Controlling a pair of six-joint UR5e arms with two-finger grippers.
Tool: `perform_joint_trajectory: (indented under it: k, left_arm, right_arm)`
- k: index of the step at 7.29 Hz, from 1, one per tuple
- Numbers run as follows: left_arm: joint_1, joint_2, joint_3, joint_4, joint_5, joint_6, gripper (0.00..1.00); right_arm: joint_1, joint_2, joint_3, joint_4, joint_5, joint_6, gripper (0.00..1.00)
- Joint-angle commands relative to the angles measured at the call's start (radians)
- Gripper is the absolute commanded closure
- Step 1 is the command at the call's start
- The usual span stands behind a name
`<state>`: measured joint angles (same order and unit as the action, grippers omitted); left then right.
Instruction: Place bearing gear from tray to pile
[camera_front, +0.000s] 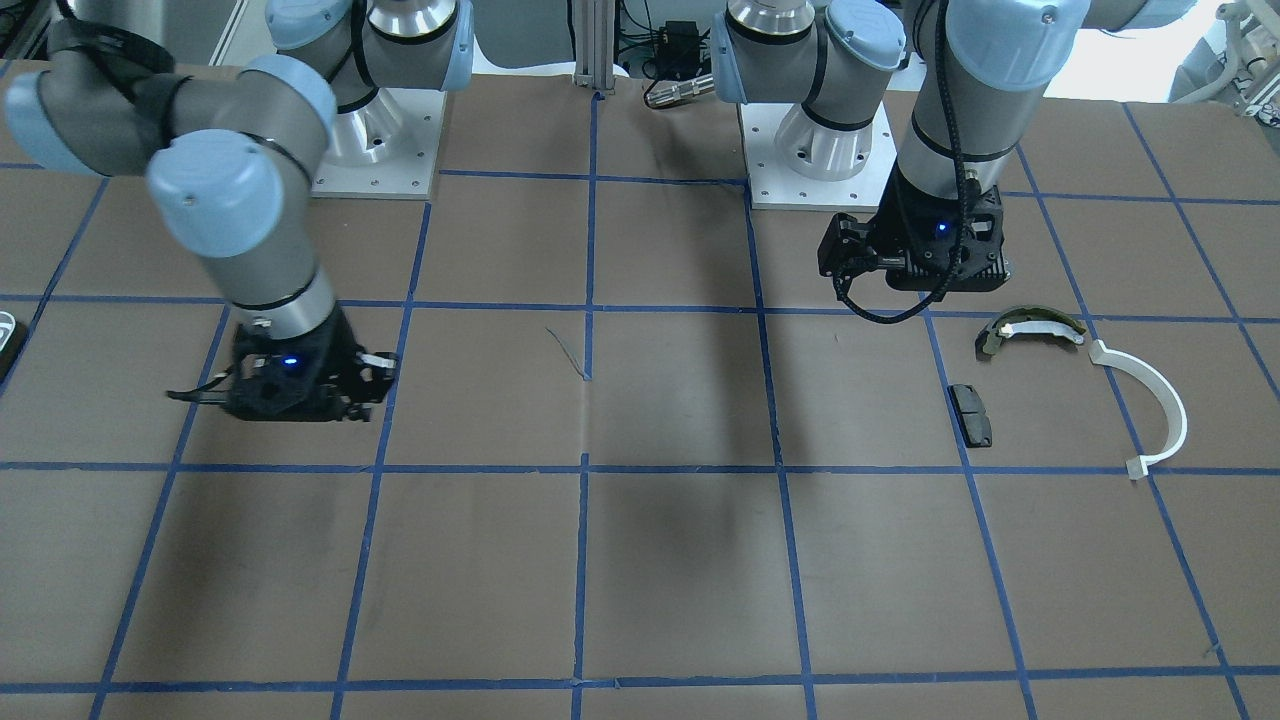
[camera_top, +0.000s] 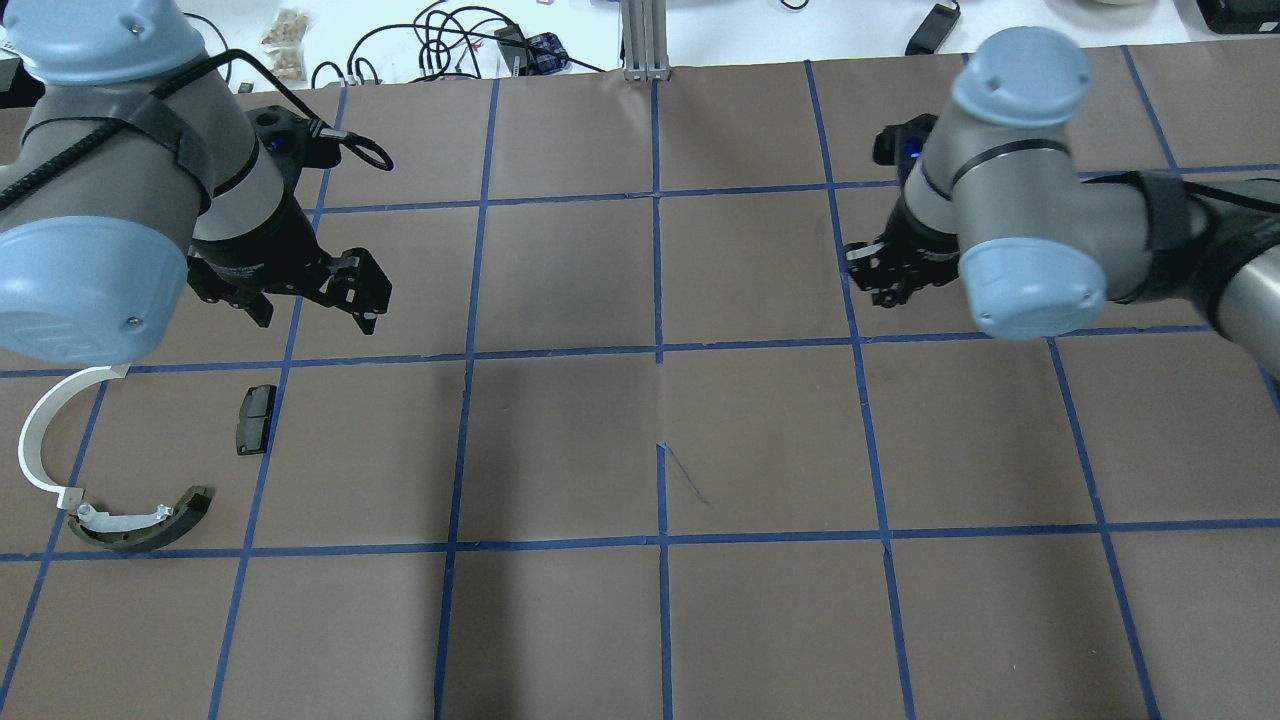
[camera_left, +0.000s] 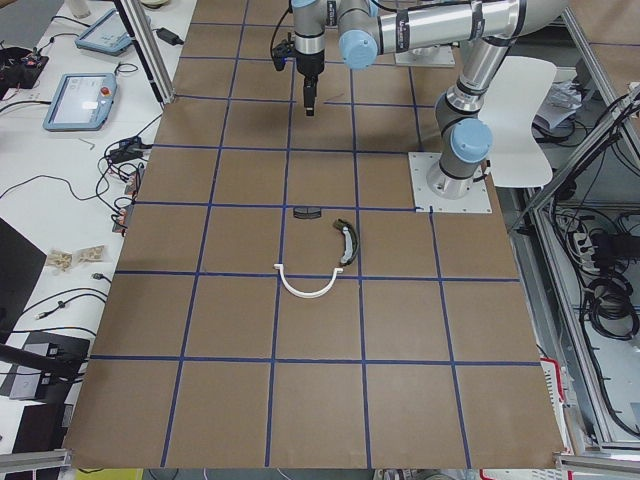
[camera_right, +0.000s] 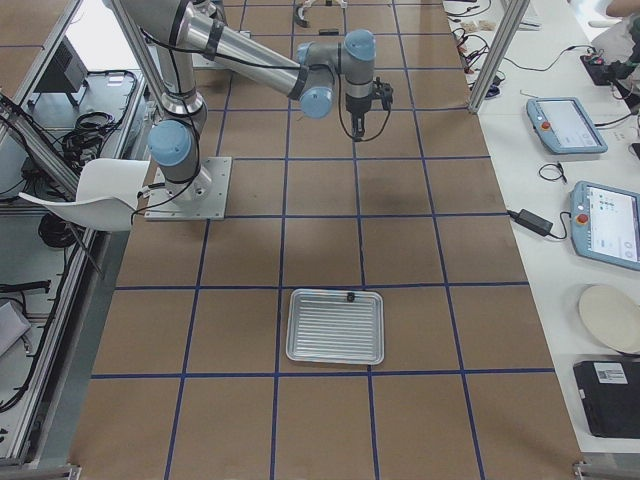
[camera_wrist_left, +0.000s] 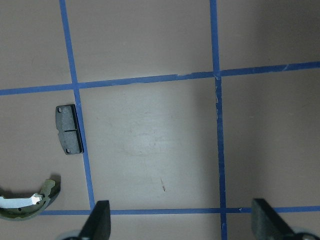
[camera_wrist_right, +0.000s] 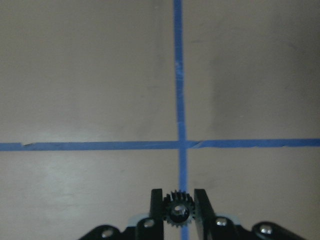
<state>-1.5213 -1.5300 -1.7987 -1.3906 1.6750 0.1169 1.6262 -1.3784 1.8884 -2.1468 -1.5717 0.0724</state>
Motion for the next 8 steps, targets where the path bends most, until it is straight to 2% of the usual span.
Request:
perform_joint_trajectory:
  k: [1, 2, 4, 5, 7, 8]
  left_arm:
    - [0.0, 0.005, -0.005, -0.001, -0.038, -0.005, 0.0]
    - [0.0, -0.002, -0.007, -0.001, -0.041, -0.003, 0.0]
    - [0.001, -0.013, -0.008, -0.002, -0.032, 0.003, 0.0]
    - [0.001, -0.009, -0.01, -0.017, -0.029, 0.003, 0.0]
    - [0.003, -0.028, -0.027, -0.013, -0.032, -0.014, 0.0]
    - [0.001, -0.033, -0.051, -0.001, -0.04, -0.02, 0.0]
  right_arm:
    - [0.238, 0.091, -0.002, -0.098, 0.022, 0.311, 0.95]
    - [0.309, 0.151, -0.006, -0.192, 0.072, 0.425, 0.95]
    - [0.391, 0.22, 0.0, -0.251, 0.075, 0.556, 0.9]
    - [0.391, 0.229, 0.003, -0.251, 0.075, 0.538, 0.79]
    - [0.388, 0.225, -0.006, -0.262, 0.071, 0.489, 0.35]
    - [0.38, 0.225, -0.014, -0.262, 0.071, 0.494, 0.06]
